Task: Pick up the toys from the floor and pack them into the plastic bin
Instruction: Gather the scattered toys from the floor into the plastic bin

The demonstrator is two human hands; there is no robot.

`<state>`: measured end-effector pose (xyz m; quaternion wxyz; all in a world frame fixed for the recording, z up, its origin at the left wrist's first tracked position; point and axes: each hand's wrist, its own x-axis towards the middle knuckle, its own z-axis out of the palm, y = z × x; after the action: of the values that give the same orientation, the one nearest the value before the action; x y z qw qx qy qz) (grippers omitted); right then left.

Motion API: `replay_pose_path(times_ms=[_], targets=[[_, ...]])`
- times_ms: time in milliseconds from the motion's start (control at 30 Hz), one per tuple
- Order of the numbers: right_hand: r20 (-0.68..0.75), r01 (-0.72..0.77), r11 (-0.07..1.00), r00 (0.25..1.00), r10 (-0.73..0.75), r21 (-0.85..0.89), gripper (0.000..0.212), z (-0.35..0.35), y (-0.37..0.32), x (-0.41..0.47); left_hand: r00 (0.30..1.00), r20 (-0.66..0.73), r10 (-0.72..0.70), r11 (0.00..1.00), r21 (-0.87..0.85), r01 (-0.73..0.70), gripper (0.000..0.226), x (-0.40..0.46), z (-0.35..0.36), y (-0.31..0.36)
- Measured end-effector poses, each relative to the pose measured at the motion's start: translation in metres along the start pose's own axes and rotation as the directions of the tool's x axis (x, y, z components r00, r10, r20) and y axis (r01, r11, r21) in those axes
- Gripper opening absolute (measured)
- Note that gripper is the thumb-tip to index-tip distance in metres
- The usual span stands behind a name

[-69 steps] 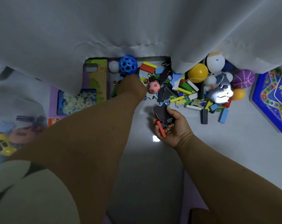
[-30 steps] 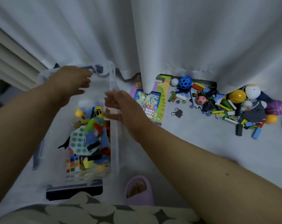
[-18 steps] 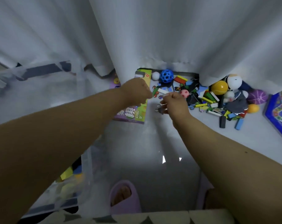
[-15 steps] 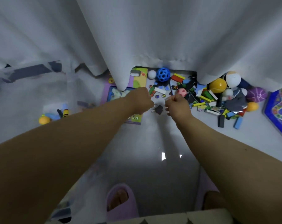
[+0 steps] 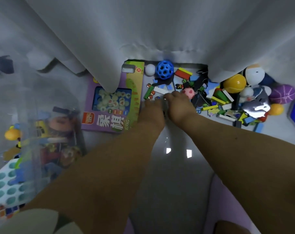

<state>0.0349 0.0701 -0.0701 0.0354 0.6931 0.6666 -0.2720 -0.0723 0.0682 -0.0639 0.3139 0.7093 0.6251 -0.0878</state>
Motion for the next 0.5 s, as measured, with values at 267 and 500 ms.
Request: replay_pose_path(times_ms=[267, 500], targets=[[-0.076, 0.058, 0.997, 0.995, -0.061, -0.043, 0.031, 0.014, 0.003, 0.007, 0.999, 0.033, -0.042, 0.999, -0.033, 0.044, 0.045, 0.008, 0.009, -0.001], [0.088, -0.055, 0.994, 0.995, 0.047, 0.096, 0.019, 0.017, -0.004, 0.005, 0.997, 0.074, 0.014, 0.997, 0.078, -0.02, 0.046, -0.002, 0.009, -0.005]])
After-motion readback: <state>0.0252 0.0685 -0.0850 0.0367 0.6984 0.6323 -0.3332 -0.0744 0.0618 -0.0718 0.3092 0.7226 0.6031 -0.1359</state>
